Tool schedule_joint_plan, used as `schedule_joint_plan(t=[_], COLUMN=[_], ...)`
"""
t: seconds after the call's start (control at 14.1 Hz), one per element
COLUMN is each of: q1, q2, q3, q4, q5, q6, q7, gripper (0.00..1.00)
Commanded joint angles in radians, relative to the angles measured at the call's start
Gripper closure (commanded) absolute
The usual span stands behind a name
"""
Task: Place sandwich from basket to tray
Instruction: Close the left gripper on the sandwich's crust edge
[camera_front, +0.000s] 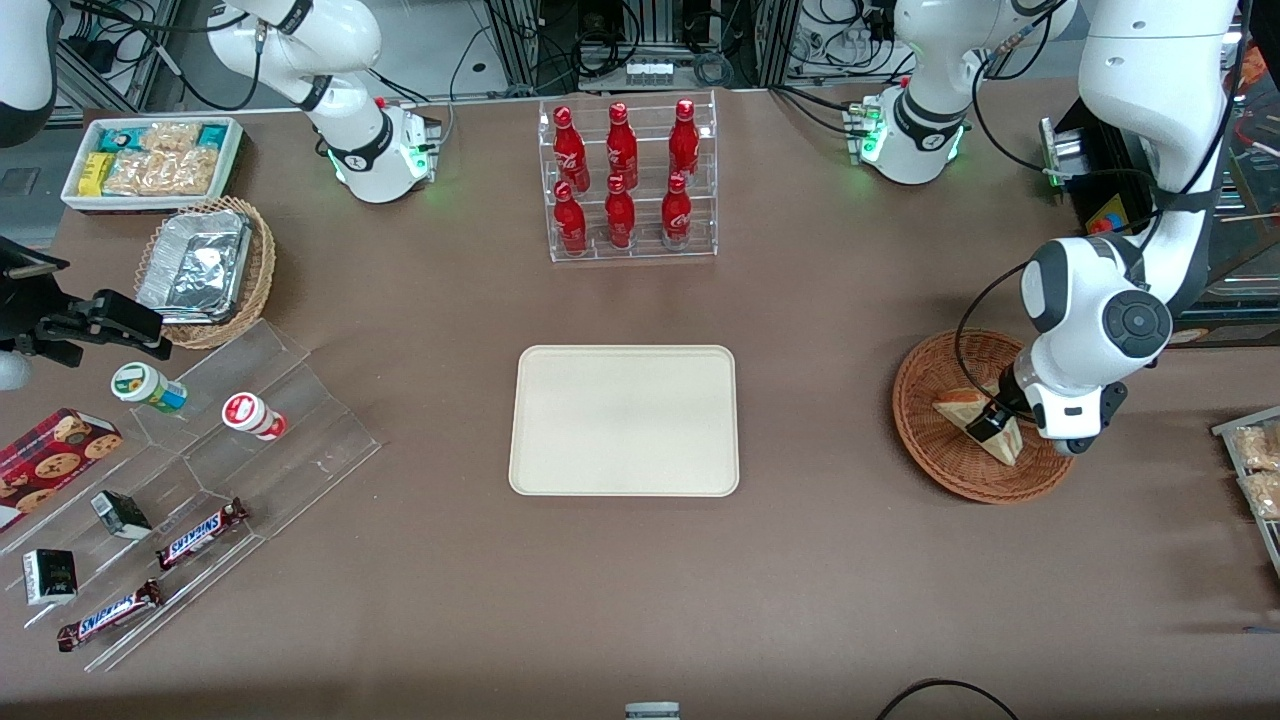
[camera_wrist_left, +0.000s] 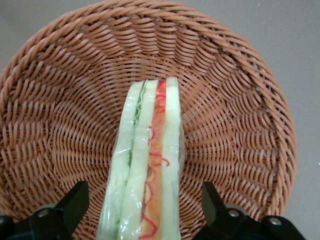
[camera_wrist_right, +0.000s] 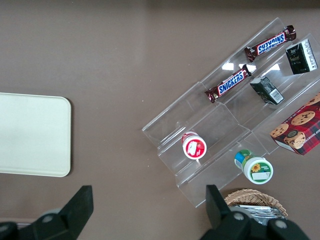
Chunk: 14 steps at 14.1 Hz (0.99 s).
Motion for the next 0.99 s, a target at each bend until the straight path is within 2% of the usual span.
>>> schedule_joint_plan(t=[0.0, 0.14, 0.21, 0.35, 0.42, 0.5, 0.71, 0.92], q1=[0.010, 0.010, 0.010, 0.008, 0.007, 0.007, 0.007, -0.025], q2=[0.025, 0.045, 0.047, 0.047, 0.045, 0.042, 0.018, -0.047], q3=[-0.008, -0.008, -0.008, -0.008, -0.008, -0.008, -0.008, -0.009], q4=[-0.003, -0.003, -0.002, -0.001, -0.001, -0.001, 0.005, 0.046], q5=[0.016, 0.016, 0.016, 0.016, 0.017, 0.017, 0.017, 0.017], q6=[0.031, 0.052, 0.054, 0.054, 0.052, 0.052, 0.037, -0.067], q7=[-0.023, -0.024, -0.023, -0.024, -0.026, -0.026, -0.026, -0.063], gripper=[0.03, 0.06, 0.15, 0.39, 0.55, 0.66, 0.69, 0.69])
